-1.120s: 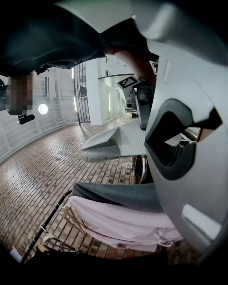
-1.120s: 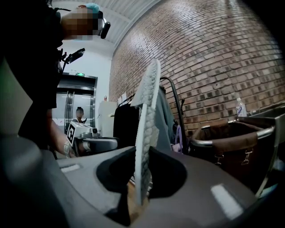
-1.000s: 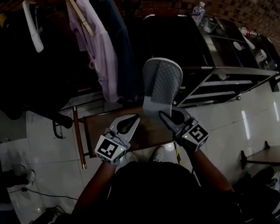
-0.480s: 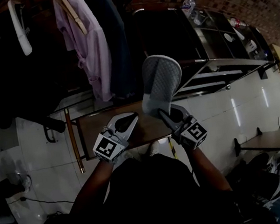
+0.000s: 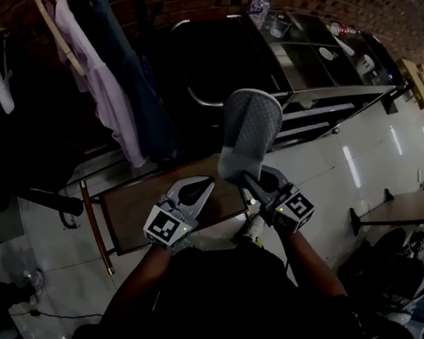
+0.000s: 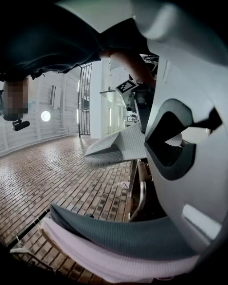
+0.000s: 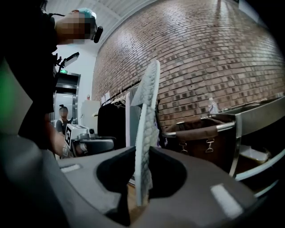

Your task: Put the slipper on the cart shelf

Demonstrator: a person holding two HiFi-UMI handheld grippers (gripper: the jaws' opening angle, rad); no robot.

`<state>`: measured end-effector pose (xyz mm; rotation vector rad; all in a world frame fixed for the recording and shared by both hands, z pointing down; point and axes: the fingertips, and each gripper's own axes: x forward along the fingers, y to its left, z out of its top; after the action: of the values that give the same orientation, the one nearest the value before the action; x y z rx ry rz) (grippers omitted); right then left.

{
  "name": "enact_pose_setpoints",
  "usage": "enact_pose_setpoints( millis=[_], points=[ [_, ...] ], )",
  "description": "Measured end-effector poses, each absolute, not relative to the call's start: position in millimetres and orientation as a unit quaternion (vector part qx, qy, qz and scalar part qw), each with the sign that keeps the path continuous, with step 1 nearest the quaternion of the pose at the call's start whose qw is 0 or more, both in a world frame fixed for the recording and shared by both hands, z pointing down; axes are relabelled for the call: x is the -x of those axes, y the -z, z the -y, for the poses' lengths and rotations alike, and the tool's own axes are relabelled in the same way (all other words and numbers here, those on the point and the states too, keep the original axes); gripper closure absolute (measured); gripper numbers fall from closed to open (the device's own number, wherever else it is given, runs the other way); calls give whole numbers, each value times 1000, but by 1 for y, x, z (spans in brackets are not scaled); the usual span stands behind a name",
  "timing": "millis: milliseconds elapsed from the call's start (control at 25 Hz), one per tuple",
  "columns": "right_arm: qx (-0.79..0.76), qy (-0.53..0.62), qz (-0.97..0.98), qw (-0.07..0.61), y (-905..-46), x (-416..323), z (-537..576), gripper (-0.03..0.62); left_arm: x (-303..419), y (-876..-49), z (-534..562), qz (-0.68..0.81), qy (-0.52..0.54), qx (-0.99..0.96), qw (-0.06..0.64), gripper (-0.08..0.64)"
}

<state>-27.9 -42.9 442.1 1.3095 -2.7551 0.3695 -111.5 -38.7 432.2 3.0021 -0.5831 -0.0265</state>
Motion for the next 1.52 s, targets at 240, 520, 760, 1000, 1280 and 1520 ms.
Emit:
enact_pose_setpoints(
  millis=[240, 520, 760, 1000, 1280, 1520],
  points=[
    [-419, -130, 898, 15, -456, -69, 36, 526, 15, -429, 39, 181, -8, -983, 26, 557],
    [-380, -162, 910, 20, -490, -195, 26, 526, -118, -438, 30, 182, -31, -983, 21, 557],
    [-354, -191, 915, 21, -507, -278, 21, 526, -218, -440, 19, 175, -43, -983, 21, 555],
    [-310, -259, 914, 44, -552, -323, 9, 526, -274, -437, 14, 169, -51, -984, 25, 552],
    [-270, -384, 881, 57, -610, -319, 4, 526, -276, -451, 23, 168, -64, -983, 37, 551],
    [-254, -461, 845, 97, -657, -312, 21, 526, -273, -461, 52, 153, -57, -986, 37, 551]
  ],
)
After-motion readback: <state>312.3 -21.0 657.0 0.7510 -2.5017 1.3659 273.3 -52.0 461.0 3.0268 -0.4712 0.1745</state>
